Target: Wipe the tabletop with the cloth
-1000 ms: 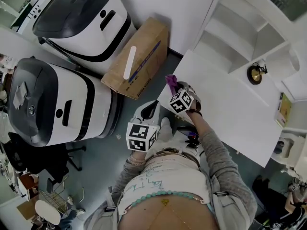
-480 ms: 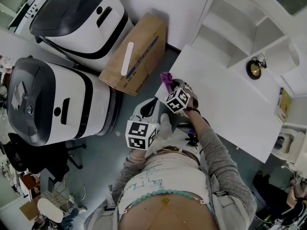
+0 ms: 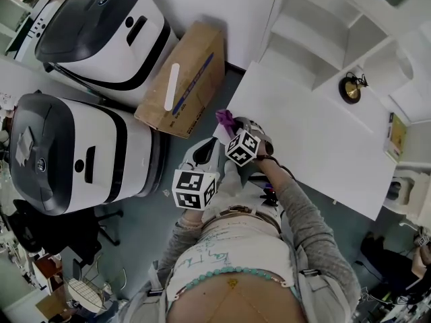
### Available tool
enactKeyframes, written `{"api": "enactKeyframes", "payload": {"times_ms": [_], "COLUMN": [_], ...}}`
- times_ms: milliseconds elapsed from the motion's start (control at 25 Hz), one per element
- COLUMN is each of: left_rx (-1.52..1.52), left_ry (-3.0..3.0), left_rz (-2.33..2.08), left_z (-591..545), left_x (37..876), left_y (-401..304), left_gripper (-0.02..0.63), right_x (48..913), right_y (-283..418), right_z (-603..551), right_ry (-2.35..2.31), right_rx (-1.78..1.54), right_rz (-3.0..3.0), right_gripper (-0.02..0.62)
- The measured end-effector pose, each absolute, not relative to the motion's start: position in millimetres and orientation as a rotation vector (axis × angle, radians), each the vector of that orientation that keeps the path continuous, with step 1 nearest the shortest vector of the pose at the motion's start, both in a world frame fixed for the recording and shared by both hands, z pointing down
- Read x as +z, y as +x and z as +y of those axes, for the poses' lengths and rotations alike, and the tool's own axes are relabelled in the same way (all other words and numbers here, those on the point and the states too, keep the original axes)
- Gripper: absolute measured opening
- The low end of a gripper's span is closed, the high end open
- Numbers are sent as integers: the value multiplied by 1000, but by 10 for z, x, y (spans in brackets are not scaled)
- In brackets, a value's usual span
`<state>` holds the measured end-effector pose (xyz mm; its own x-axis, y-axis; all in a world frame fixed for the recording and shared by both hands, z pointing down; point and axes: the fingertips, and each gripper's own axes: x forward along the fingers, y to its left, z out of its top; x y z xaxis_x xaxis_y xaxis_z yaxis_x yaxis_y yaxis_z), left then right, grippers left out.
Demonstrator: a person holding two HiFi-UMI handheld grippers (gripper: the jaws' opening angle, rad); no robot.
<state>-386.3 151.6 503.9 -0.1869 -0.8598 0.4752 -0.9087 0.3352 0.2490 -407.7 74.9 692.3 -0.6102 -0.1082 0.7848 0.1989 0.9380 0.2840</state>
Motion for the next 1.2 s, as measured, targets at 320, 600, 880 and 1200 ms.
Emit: {"api": "enactKeyframes", "payload": {"times_ms": [320,600,880,1200], "left_rx": [131,150,162,174], "left_ry": [1577,1586,1587,1578], "left_rz": [-2059,-2054,-2047,-2037], "left_z": [1477,1393,1260,1169], "left_x": [5029,5026,5017,5057], "left_y": [-3896,-3894,-3843,-3728], "left_gripper": [2,2,2,2], "right_x": [6917,6910,6900,6907], "right_y": [-4023,-3938,-3843,-3759], "right_z": [920,1078,1123,1101], "right_ry": [-85,-123,-138,-165], "right_rx": [-485,-594,-608,-644], "right_rz": [-2187,-2177,-2193,-2193], "right_gripper": [69,69,69,71]}}
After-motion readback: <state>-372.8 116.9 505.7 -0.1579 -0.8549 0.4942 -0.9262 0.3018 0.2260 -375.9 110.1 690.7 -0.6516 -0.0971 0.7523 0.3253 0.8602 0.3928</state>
